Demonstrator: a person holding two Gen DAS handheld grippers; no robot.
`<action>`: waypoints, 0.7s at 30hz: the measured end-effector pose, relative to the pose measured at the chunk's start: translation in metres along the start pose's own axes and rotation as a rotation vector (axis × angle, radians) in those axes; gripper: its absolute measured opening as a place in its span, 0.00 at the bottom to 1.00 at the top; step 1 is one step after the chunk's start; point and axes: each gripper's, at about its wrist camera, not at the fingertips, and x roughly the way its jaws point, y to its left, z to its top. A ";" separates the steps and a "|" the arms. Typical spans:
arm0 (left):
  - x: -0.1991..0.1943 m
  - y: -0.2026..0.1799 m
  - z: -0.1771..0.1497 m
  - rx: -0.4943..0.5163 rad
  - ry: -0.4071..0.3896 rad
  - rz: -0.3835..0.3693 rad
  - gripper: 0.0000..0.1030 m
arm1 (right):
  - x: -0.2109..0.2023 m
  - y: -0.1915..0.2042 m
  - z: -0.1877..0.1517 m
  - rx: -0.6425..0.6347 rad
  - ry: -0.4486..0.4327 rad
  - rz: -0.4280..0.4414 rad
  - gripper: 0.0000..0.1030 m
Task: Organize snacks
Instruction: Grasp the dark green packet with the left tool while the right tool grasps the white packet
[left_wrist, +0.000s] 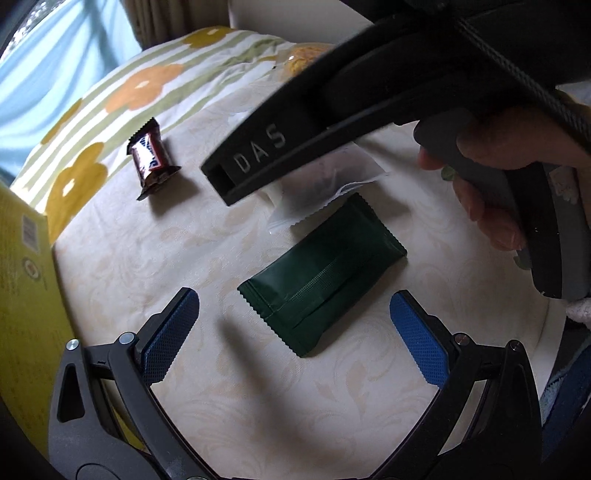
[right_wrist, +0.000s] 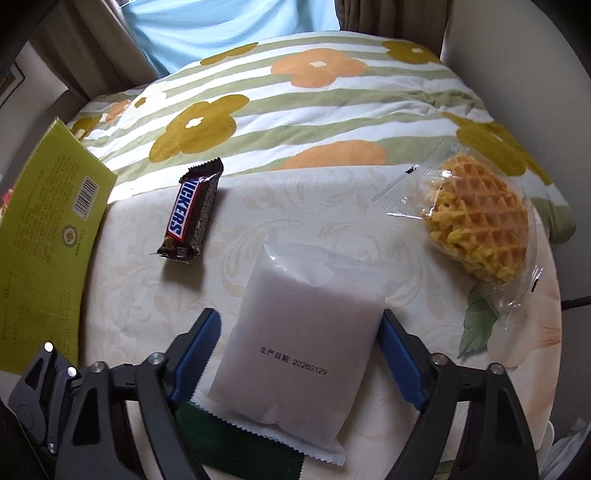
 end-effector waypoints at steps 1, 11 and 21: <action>0.000 0.001 0.000 0.009 -0.002 0.000 1.00 | -0.001 0.001 -0.001 -0.012 -0.004 -0.018 0.70; 0.006 -0.007 0.011 0.150 -0.018 -0.036 0.99 | -0.010 -0.017 -0.003 0.024 -0.026 0.030 0.62; 0.016 -0.026 0.007 0.256 0.058 -0.096 0.95 | -0.031 -0.033 -0.008 0.031 -0.066 0.024 0.62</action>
